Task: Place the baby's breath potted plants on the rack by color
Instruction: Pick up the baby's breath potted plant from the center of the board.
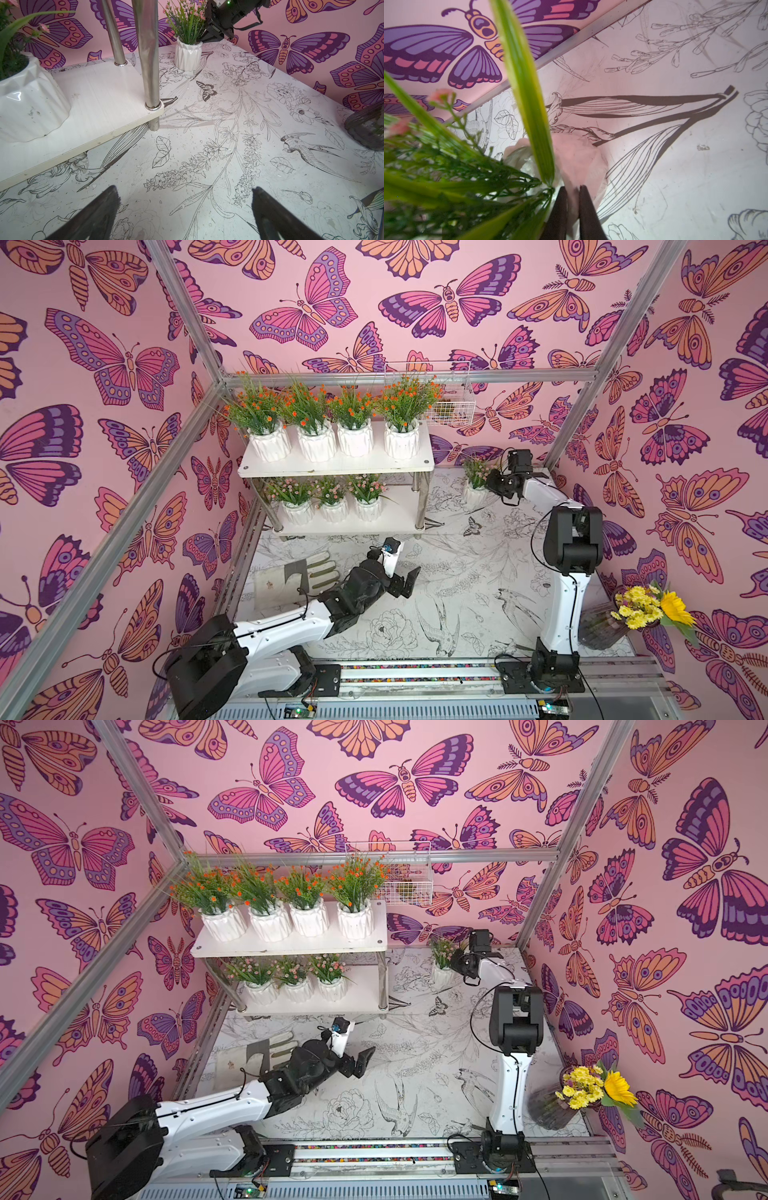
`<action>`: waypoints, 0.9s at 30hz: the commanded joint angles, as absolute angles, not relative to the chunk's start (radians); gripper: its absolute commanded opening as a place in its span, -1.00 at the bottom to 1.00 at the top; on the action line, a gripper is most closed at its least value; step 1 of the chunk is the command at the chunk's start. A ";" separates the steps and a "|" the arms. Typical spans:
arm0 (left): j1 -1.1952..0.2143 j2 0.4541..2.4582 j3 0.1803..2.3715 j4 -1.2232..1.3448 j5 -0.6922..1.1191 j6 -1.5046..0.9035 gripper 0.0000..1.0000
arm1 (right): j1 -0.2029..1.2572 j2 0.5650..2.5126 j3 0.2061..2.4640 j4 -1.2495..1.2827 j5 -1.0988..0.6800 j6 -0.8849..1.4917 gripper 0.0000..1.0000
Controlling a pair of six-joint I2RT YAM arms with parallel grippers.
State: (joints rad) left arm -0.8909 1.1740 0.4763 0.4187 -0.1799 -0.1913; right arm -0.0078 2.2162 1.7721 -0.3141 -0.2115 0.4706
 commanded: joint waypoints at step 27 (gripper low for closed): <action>-0.897 1.191 0.471 0.423 -0.163 -0.170 1.00 | 0.101 1.633 1.148 -0.409 -0.332 0.368 -1.00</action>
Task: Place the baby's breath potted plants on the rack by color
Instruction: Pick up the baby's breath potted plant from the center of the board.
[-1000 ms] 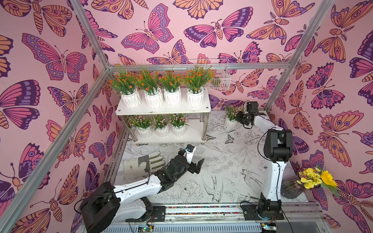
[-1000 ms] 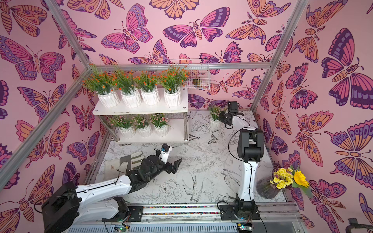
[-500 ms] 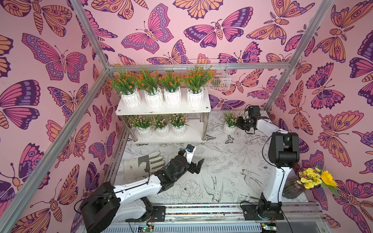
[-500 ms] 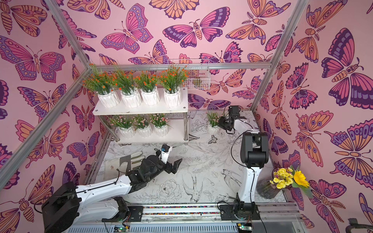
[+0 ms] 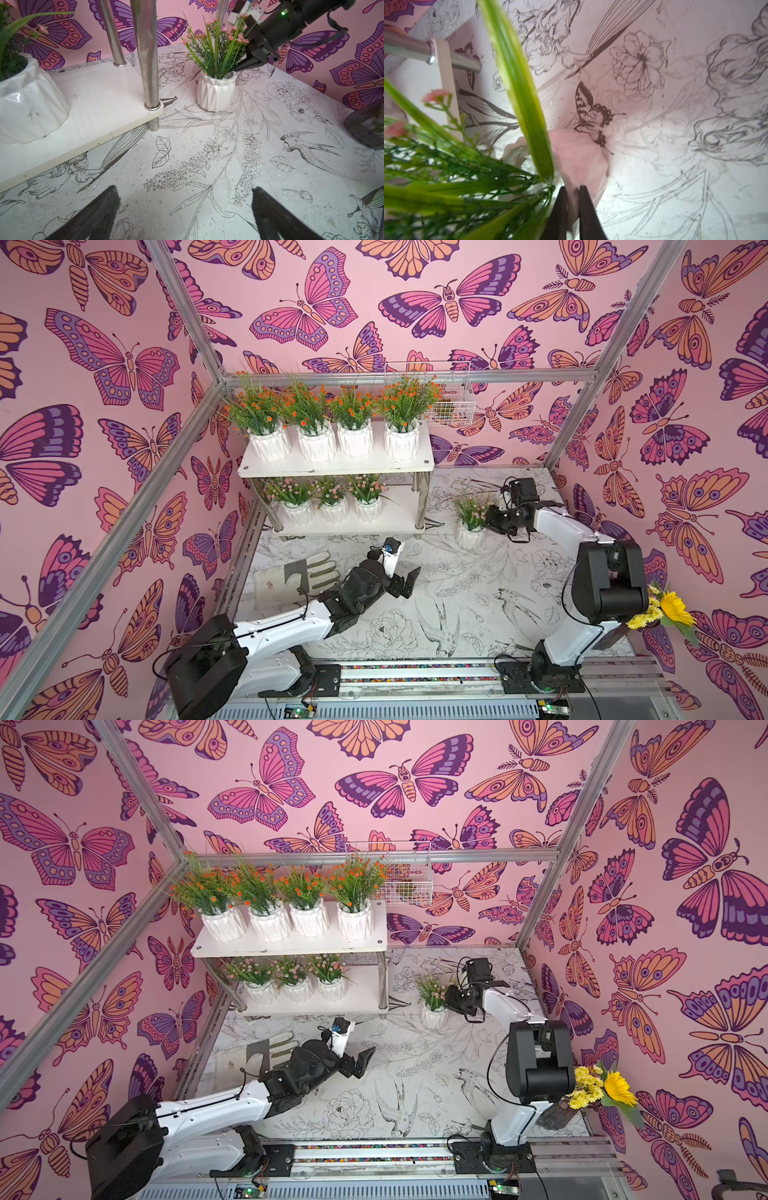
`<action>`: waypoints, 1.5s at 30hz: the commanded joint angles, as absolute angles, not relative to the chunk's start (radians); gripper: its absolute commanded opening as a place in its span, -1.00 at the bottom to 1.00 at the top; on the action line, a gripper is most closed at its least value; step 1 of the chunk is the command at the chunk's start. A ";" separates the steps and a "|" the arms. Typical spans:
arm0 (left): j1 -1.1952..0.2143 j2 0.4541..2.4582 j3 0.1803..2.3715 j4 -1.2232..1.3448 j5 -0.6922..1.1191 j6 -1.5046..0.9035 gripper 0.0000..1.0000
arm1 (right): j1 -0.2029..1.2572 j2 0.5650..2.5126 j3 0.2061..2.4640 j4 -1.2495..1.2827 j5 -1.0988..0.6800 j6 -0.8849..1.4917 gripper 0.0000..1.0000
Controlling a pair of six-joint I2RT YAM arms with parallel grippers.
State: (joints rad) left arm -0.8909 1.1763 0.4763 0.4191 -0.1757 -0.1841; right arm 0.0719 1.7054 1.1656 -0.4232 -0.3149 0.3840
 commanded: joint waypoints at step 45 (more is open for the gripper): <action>-0.937 1.686 0.475 0.977 0.002 -0.113 1.00 | 0.552 1.427 0.839 -0.216 -0.323 0.485 -1.00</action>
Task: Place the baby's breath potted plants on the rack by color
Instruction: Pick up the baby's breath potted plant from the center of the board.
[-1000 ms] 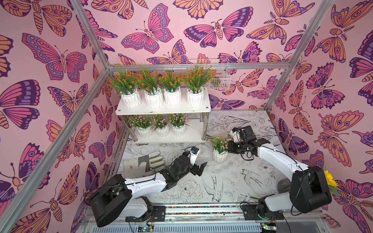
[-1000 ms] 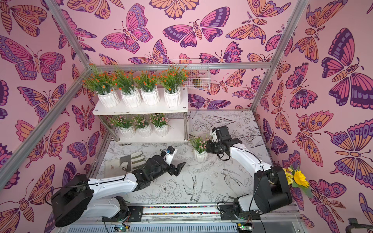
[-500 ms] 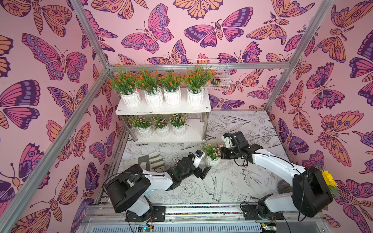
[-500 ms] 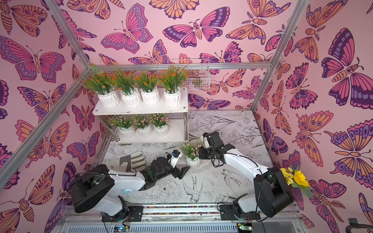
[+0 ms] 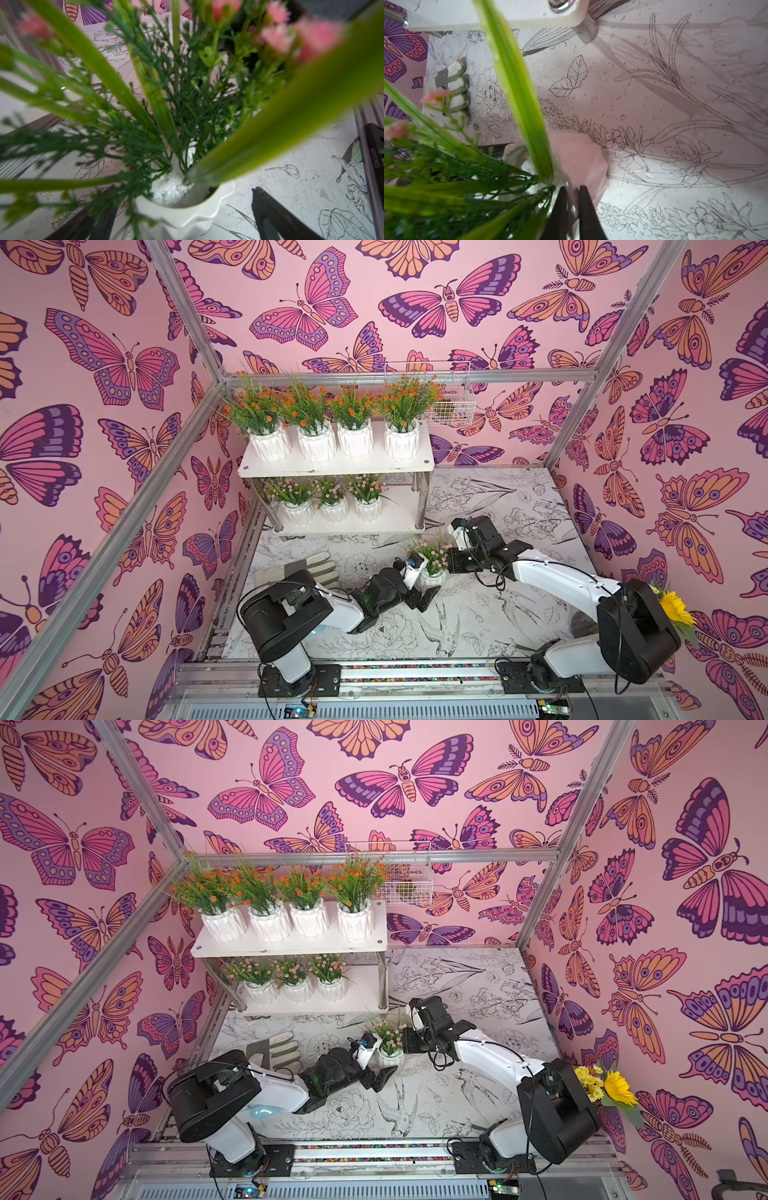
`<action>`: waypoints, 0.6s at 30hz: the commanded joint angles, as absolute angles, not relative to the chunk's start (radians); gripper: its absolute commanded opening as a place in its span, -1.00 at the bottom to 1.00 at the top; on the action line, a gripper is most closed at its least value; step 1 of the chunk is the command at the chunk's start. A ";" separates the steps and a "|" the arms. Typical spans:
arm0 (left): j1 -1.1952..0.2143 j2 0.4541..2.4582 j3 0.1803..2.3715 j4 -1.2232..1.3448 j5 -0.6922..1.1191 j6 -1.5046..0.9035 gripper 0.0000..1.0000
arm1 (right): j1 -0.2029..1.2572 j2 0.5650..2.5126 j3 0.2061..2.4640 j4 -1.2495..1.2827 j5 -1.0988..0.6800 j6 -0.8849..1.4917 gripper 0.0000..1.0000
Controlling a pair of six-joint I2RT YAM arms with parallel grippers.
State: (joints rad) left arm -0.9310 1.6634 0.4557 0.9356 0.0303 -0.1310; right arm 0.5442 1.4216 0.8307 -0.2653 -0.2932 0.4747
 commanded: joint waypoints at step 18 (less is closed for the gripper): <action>-0.940 1.747 0.492 1.050 -0.025 -0.112 1.00 | 0.578 1.417 0.801 -0.218 -0.350 0.467 -1.00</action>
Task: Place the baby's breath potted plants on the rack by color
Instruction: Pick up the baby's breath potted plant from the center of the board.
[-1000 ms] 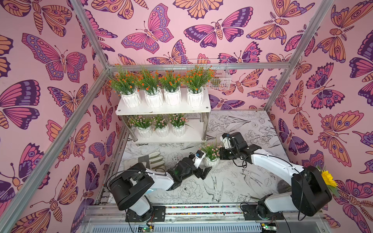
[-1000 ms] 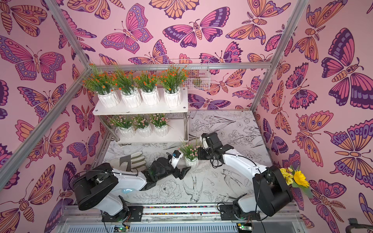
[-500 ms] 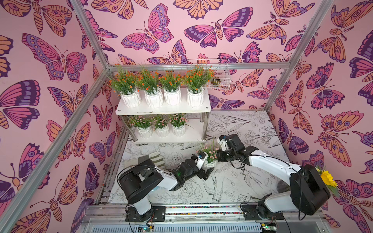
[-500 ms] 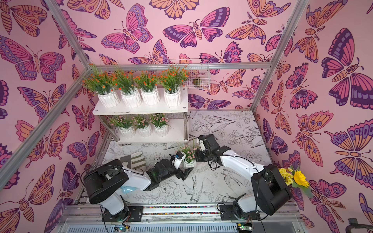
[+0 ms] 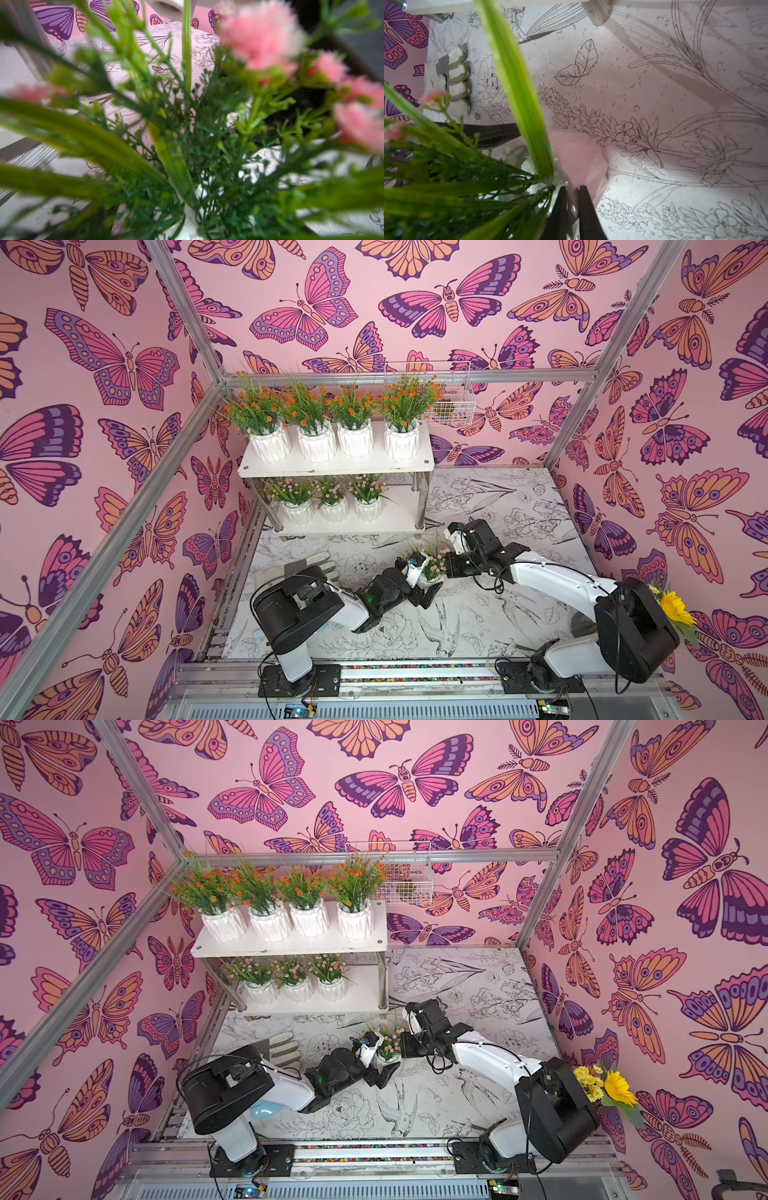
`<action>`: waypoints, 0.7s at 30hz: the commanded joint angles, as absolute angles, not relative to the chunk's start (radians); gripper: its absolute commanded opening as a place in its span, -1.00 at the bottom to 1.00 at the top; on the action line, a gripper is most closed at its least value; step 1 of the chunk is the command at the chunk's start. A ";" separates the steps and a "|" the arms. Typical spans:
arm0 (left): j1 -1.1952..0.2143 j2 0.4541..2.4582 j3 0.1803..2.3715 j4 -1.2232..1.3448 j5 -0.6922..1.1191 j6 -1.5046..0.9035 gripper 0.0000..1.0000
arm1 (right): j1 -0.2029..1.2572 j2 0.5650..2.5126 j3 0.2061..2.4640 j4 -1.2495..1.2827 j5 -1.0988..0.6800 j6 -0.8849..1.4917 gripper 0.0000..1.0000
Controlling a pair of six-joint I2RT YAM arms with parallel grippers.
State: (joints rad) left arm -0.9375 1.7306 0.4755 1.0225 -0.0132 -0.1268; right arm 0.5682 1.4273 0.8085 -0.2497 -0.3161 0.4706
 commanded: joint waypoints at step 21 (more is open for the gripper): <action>-0.940 1.777 0.514 1.006 -0.039 -0.116 0.61 | 0.594 1.414 0.773 -0.197 -0.329 0.472 -0.97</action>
State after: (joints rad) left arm -0.9405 1.7569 0.5137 1.0260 -0.0254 -0.1005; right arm 0.5850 1.4265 0.7918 -0.1970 -0.3183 0.4713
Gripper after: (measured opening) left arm 0.854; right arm 0.117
